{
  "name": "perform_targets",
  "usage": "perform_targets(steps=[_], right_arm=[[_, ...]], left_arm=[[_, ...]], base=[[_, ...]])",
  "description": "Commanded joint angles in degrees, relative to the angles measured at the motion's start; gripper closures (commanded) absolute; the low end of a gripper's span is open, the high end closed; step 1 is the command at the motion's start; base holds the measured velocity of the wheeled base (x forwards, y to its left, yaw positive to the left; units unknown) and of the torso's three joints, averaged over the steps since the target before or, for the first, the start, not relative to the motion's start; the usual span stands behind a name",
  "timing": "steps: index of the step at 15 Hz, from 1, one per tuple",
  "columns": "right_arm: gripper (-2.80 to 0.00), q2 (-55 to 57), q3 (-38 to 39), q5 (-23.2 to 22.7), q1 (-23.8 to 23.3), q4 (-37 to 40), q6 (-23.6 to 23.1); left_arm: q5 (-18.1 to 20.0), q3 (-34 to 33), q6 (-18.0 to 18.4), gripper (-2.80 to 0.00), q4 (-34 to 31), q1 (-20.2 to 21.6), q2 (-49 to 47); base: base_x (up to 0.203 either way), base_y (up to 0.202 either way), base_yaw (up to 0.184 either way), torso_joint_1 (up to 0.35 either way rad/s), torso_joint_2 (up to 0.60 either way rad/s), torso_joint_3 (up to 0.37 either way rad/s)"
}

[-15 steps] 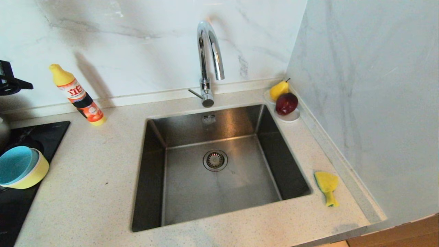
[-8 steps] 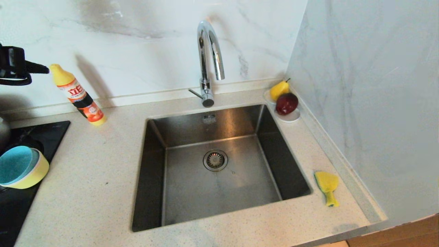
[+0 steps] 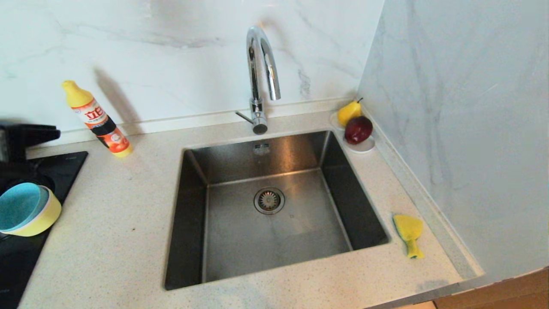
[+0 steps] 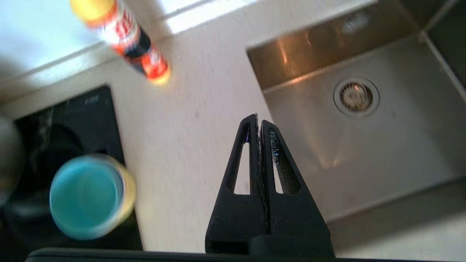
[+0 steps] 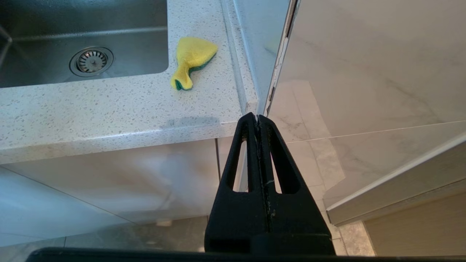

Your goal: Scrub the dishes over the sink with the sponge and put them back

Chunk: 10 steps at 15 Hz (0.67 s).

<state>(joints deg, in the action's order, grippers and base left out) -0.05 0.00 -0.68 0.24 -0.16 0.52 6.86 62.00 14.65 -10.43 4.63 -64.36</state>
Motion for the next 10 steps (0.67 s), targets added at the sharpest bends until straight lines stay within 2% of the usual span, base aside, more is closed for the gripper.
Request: perform_targets(steps=[1,5,7,10], right_arm=[[0.0,0.03,0.0,-0.02,0.02,-0.02,0.0],[0.0,-0.04,0.0,-0.02,0.02,-0.02,0.0],[0.0,-0.04,0.0,-0.02,0.02,-0.02,0.0],[0.0,-0.04,0.0,-0.02,0.02,-0.02,0.0]], left_arm=[[-1.82,-15.93,0.02,0.0,5.86,-2.27,20.9],[-3.57,-33.92,-2.87,0.0,9.25,-3.53,43.76],[-3.86,-39.45,-4.61,0.0,6.35,-3.88,52.68],[-4.63,-44.57,-6.36,0.0,-2.58,-4.05,63.59]], base=[[0.0,0.0,0.0,0.0,0.0,0.0],[0.0,0.0,0.0,0.0,0.0,0.0],[0.0,0.0,0.0,0.0,0.0,0.0],[0.0,0.0,0.0,0.0,0.0,0.0]])
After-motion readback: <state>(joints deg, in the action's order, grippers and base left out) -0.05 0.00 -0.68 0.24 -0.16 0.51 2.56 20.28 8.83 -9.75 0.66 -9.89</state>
